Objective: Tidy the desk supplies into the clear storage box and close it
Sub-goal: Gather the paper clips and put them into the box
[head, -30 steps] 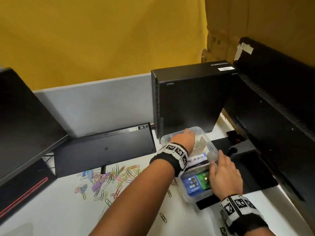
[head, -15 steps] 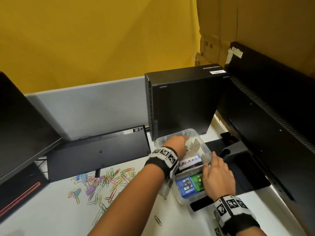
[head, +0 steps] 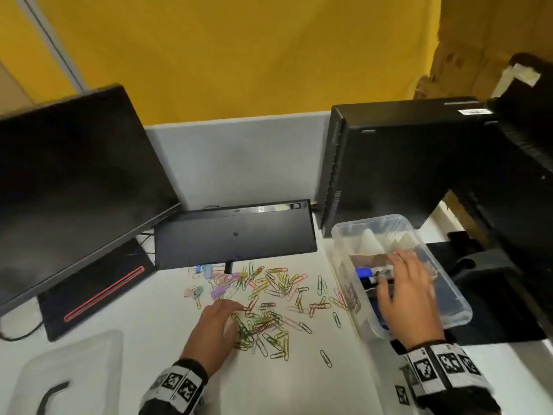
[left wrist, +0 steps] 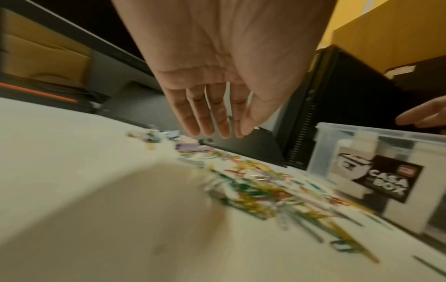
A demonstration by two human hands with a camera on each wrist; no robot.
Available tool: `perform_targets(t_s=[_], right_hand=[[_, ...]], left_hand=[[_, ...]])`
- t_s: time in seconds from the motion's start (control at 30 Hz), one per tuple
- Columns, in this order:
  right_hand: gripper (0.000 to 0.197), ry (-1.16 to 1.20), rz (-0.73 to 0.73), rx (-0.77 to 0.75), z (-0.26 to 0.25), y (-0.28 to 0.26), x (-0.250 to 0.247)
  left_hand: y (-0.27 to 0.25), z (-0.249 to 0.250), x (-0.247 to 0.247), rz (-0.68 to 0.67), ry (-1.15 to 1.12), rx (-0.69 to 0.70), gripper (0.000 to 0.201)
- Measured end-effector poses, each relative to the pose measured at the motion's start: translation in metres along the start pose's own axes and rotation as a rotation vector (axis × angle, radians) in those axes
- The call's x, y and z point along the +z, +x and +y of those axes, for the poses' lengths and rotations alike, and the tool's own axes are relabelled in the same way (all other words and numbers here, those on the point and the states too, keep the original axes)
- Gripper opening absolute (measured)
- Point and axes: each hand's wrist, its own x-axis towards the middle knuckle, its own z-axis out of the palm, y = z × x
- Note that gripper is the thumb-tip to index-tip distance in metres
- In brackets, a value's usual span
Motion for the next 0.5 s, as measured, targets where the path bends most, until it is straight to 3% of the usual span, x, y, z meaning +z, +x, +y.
perform_targets(t_s=[0.1,0.27,0.5], right_hand=[[0.037,0.133,-0.051,-0.217,-0.042,-0.011,0.019],[0.03,0.191,-0.218,-0.424,-0.107,-0.019,0.072],[0.03,0.028,-0.422,-0.525,-0.174,0.021,0.132]], left_hand=[[-0.016,-0.043,-0.011,0.038,0.04,-0.104,0.03],[-0.016,-0.074,-0.029,0.078,0.065,-0.203,0.039],[0.029,-0.084,-0.044,0.031,0.199,-0.152,0.048]])
